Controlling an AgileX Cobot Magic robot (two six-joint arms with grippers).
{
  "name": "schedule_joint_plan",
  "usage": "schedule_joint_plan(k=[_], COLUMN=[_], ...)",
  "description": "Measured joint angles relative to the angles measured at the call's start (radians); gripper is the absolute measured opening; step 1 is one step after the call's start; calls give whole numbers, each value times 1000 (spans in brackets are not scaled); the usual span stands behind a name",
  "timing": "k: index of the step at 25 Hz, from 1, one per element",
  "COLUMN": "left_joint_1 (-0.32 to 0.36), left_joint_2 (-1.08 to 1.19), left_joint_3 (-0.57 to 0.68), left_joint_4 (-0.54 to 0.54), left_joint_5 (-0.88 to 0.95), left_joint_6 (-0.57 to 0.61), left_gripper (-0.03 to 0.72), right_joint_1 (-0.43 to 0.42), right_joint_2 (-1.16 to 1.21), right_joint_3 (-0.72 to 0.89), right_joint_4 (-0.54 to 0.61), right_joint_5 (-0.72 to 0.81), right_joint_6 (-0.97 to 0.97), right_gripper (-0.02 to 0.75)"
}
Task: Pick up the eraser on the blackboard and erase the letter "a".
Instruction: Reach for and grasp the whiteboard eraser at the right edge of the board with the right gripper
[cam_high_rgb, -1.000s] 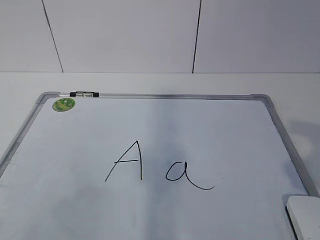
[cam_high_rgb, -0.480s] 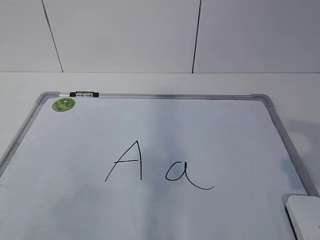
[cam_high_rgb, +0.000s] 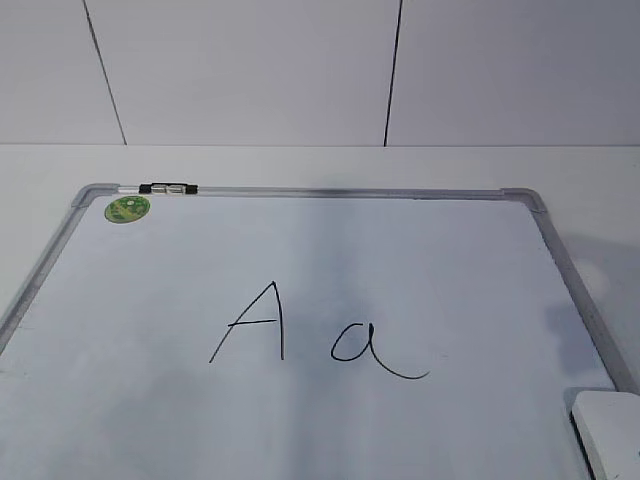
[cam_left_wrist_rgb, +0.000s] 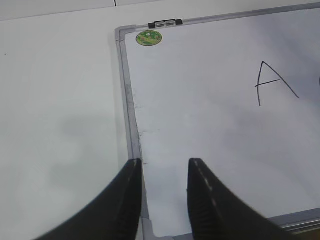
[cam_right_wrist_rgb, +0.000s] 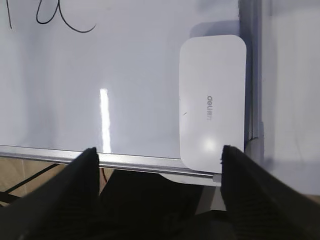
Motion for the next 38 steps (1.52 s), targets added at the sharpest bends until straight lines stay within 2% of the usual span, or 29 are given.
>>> schedule_joint_plan(k=[12, 19, 29, 32, 38], left_joint_1=[0, 0, 0, 0, 0], left_joint_2=[0, 0, 0, 0, 0], left_joint_3=[0, 0, 0, 0, 0], left_joint_4=[0, 0, 0, 0, 0], left_joint_5=[0, 0, 0, 0, 0], left_joint_6=[0, 0, 0, 0, 0], left_gripper=[235, 235, 235, 235, 235], right_joint_1=[11, 143, 414, 449, 455], right_joint_2=[65, 166, 205, 205, 205], right_joint_3=[-36, -36, -38, -38, -21], right_joint_4=[29, -115, -278, -293, -293], right_joint_5=[-3, -7, -11, -14, -17], right_joint_6=[0, 87, 367, 405, 409], right_gripper=[579, 579, 579, 578, 579])
